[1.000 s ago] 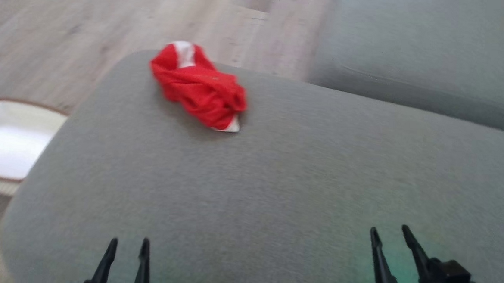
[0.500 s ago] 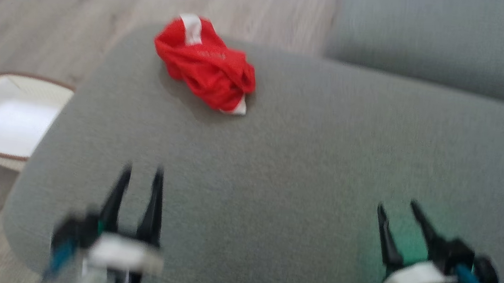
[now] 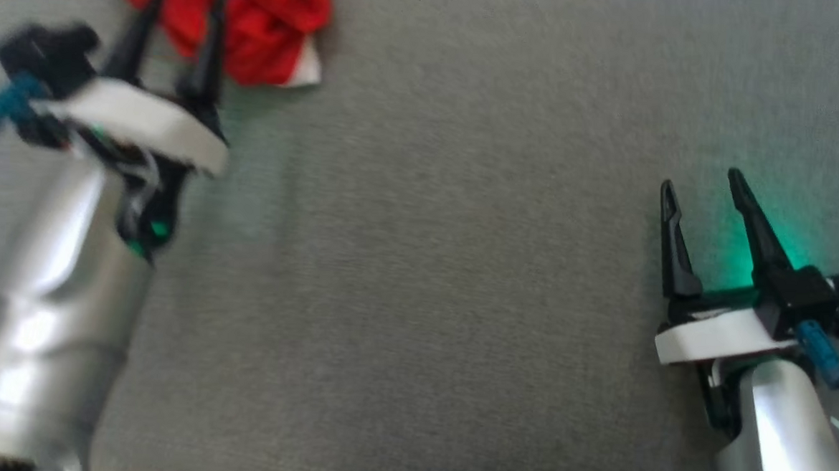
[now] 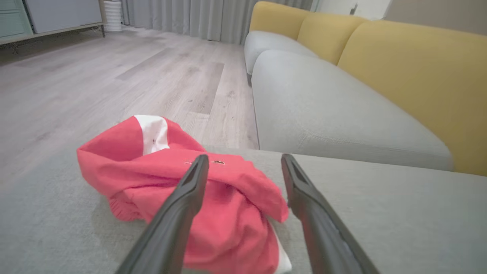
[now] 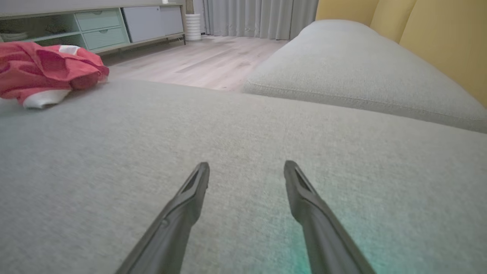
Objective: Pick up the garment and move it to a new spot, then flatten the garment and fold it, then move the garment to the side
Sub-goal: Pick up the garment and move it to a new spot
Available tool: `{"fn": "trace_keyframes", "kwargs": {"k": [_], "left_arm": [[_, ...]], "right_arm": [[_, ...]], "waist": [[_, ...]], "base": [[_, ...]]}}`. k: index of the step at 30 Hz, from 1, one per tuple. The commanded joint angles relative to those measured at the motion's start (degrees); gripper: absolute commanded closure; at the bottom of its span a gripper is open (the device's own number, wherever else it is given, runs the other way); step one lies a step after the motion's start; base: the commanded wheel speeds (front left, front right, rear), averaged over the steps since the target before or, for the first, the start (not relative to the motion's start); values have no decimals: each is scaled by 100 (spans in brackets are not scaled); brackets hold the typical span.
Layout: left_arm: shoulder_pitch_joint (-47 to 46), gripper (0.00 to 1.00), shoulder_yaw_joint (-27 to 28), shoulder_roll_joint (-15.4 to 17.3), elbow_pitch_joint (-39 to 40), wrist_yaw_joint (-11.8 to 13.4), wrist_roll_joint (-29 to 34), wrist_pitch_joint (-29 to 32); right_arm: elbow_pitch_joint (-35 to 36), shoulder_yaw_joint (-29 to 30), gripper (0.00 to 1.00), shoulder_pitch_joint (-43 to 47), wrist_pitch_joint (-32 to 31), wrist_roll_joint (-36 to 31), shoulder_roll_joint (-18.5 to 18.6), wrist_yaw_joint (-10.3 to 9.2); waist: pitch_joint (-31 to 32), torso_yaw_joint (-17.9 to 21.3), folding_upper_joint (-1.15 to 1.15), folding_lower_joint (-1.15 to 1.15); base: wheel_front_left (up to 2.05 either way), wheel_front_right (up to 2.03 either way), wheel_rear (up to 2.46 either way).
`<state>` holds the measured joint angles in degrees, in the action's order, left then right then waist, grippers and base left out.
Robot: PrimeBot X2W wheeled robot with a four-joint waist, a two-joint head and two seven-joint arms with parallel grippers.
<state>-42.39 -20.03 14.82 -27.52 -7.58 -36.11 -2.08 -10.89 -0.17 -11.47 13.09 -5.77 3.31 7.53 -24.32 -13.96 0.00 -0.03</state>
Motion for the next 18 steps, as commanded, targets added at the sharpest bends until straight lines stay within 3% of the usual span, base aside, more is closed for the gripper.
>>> {"fn": "trace_keyframes", "kwargs": {"k": [1,8,9,10,13,14,18], "left_arm": [[-433,0,268,318,-175,9,-65,-25],[-1120,0,-48,324,-1562,9,-159,193],[-1137,26,-141,319,-1715,9,-185,252],[-1142,71,-228,314,-1838,9,-219,290],[-1123,71,-428,308,-1976,9,-310,355],[-1096,100,-520,320,-1996,9,-361,337],[-955,100,-774,401,-1783,9,-576,-9]], "right_arm": [[242,-197,0,-178,8,-47,51,-4],[361,-314,0,-276,-17,-34,75,-4],[345,-333,0,-266,-22,-25,74,-4],[322,-343,0,-253,-25,-11,70,-4],[289,-328,0,-230,-18,36,57,-4],[262,-330,0,-219,-10,57,49,-4],[108,-311,0,-137,48,173,11,-4]], "waist": [[-558,502,0,3],[-671,733,0,3],[-632,760,0,3],[-578,788,0,3],[-468,826,0,3],[-396,844,0,3],[7,891,0,3]], "base": [[0,0,0],[0,0,0],[0,0,0],[0,0,0],[0,0,0],[0,0,0],[0,0,0]]}}
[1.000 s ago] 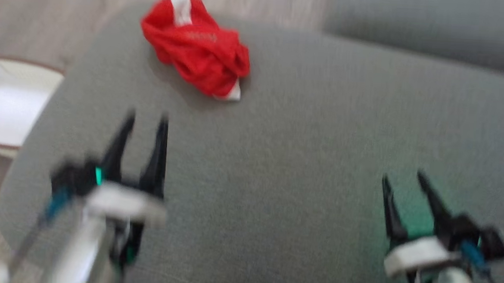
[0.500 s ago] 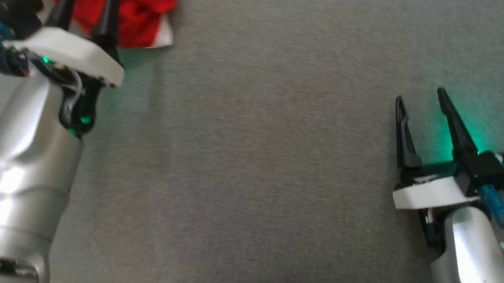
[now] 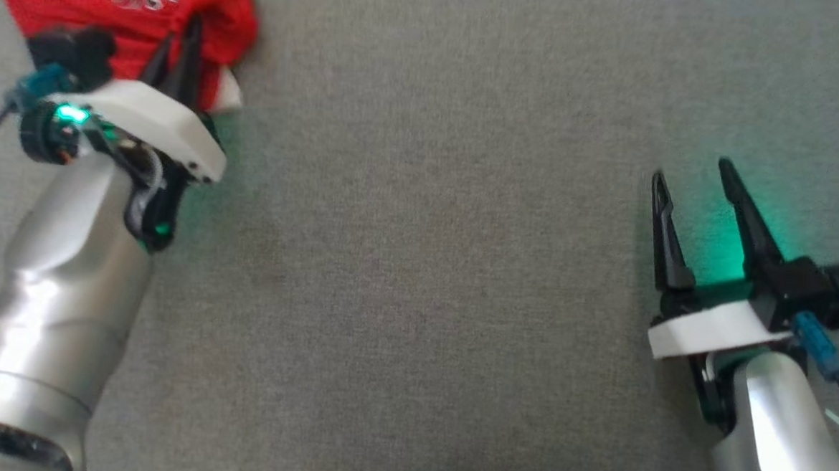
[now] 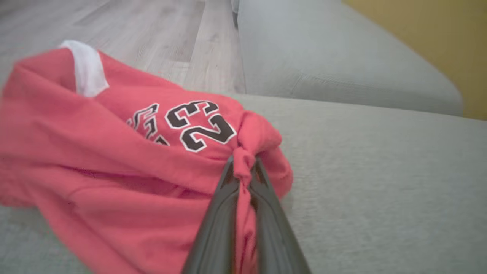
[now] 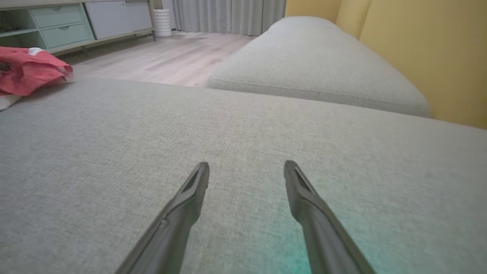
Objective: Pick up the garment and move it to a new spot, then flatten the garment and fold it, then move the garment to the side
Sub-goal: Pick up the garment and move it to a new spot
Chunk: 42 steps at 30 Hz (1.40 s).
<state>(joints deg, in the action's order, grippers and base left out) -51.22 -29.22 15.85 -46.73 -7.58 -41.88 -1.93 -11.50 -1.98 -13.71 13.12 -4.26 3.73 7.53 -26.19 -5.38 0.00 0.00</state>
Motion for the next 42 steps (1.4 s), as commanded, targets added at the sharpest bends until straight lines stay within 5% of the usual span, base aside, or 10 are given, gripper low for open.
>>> {"fn": "trace_keyframes", "kwargs": {"k": [1,12,18,22,28,35,42], "left_arm": [[-21,100,60,306,265,9,-42,-92],[923,100,-599,108,3039,46,-819,199],[1794,100,-1010,-322,5562,500,-1606,952],[2138,100,-1316,-660,6297,736,-1923,1128],[2481,100,-1174,-887,6003,1085,-2134,887],[2262,100,-392,-483,4175,1365,-1781,260],[1785,100,209,-281,2518,1304,-1791,-224]], "right_arm": [[120,-112,0,126,60,51,-39,-4],[-338,-141,0,616,174,524,-83,-4],[-309,-152,0,775,185,765,-84,-4],[-237,-136,0,817,186,826,-84,-4],[-165,-101,0,809,187,861,-85,-4],[-85,-109,0,725,187,873,-85,-4],[-94,-114,0,735,187,842,-85,-4]], "waist": [[310,34,0,0],[1566,128,0,0],[1767,477,0,0],[1678,714,0,0],[1562,1050,0,0],[1370,1265,0,0],[1311,1308,0,0]], "base": [[0,0,0],[0,0,0],[0,0,0],[0,0,0],[0,0,0],[0,0,0],[0,0,0]]}}
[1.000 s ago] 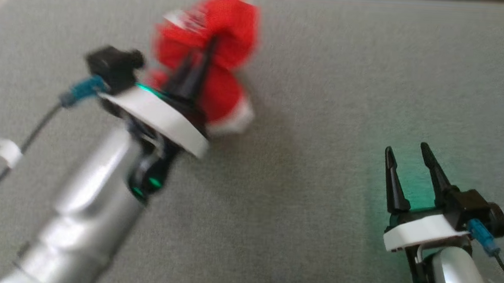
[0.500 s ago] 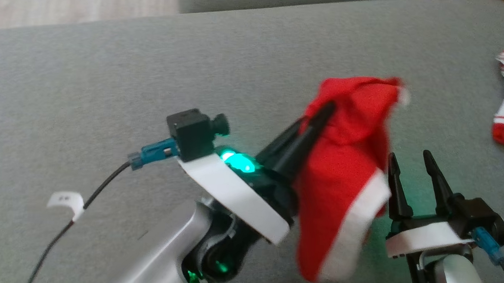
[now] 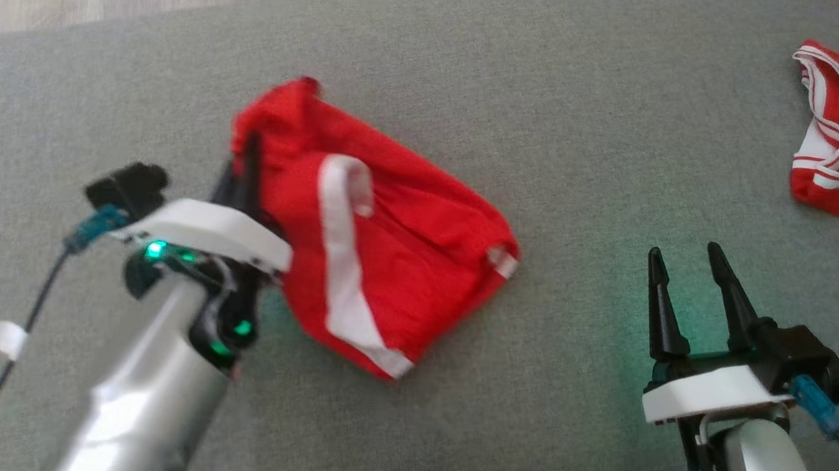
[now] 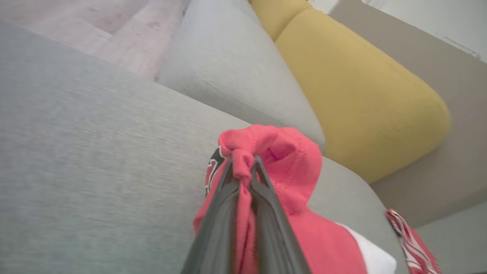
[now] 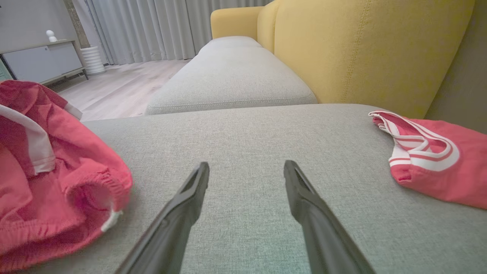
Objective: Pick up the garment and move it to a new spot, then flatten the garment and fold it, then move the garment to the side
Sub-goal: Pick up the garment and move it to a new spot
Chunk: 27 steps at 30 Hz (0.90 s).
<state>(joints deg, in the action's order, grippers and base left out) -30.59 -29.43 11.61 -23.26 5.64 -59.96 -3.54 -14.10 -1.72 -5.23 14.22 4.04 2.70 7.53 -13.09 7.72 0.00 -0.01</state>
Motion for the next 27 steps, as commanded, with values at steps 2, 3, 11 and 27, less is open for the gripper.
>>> {"fn": "trace_keyframes", "kwargs": {"k": [2,3,11,27], "left_arm": [[-416,100,399,156,-341,-149,-82,-199],[-488,92,464,188,-610,-190,-80,-291],[-850,0,160,456,-2158,-477,788,-1022],[1870,0,1625,133,671,-48,3506,-1144]], "right_arm": [[155,-145,0,-109,77,1,18,-4],[147,-146,0,-110,77,-5,18,-4],[92,-168,0,-96,77,-41,18,-4],[122,373,0,336,77,-384,18,-4]], "waist": [[-4,-2,0,1],[-1,0,0,1],[177,-12,0,1],[1062,-375,0,1]], "base": [[0,0,0],[0,0,0],[0,0,0],[0,0,0]]}}
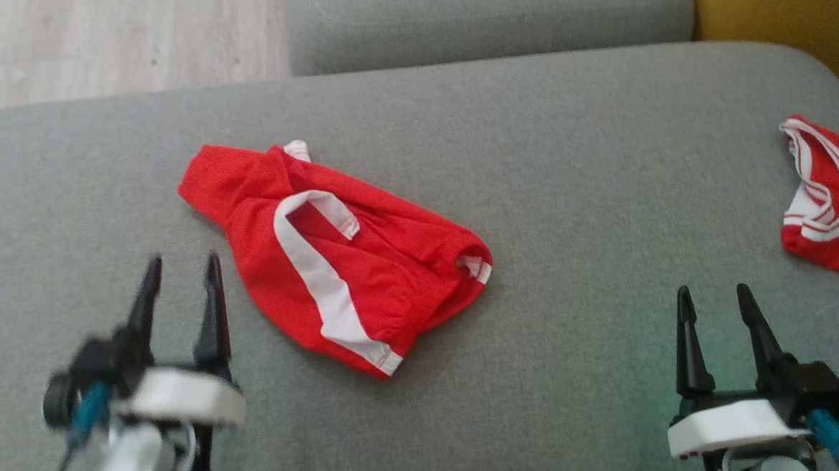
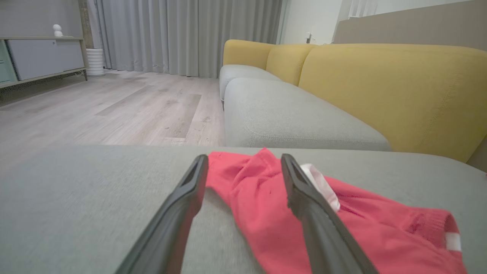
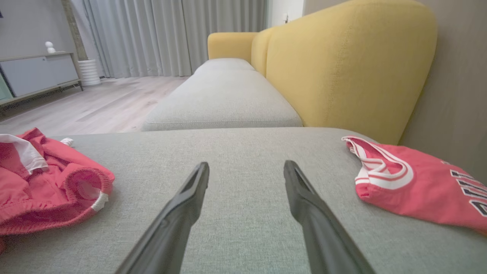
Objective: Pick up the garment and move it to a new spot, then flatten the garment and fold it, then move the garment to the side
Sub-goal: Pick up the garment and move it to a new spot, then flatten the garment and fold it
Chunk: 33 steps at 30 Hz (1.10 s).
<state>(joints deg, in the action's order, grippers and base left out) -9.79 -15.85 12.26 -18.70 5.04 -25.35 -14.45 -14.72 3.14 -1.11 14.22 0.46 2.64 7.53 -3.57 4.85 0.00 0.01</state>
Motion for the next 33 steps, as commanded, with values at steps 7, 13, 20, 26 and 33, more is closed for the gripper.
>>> {"fn": "trace_keyframes", "kwargs": {"k": [7,13,20,26,33], "left_arm": [[1181,0,528,-379,1017,-182,786,-54],[1725,0,746,-607,1117,-377,1102,-54],[1917,0,976,-783,1033,-642,1369,-54],[1930,0,1151,-873,954,-752,1450,-54],[1799,0,1187,-916,928,-885,1478,-54]], "right_arm": [[134,12,0,197,78,2,24,-4],[39,67,0,354,78,20,24,-4],[-166,12,0,448,78,51,24,-4],[-321,-76,0,483,78,132,24,-4],[-352,-152,0,397,78,149,24,-4]], "waist": [[350,-383,0,-1],[492,-577,0,-1],[588,-700,0,-1],[615,-745,0,-1],[584,-711,0,-1]], "base": [[0,0,0],[0,0,0],[0,0,0],[0,0,0],[0,0,0]]}}
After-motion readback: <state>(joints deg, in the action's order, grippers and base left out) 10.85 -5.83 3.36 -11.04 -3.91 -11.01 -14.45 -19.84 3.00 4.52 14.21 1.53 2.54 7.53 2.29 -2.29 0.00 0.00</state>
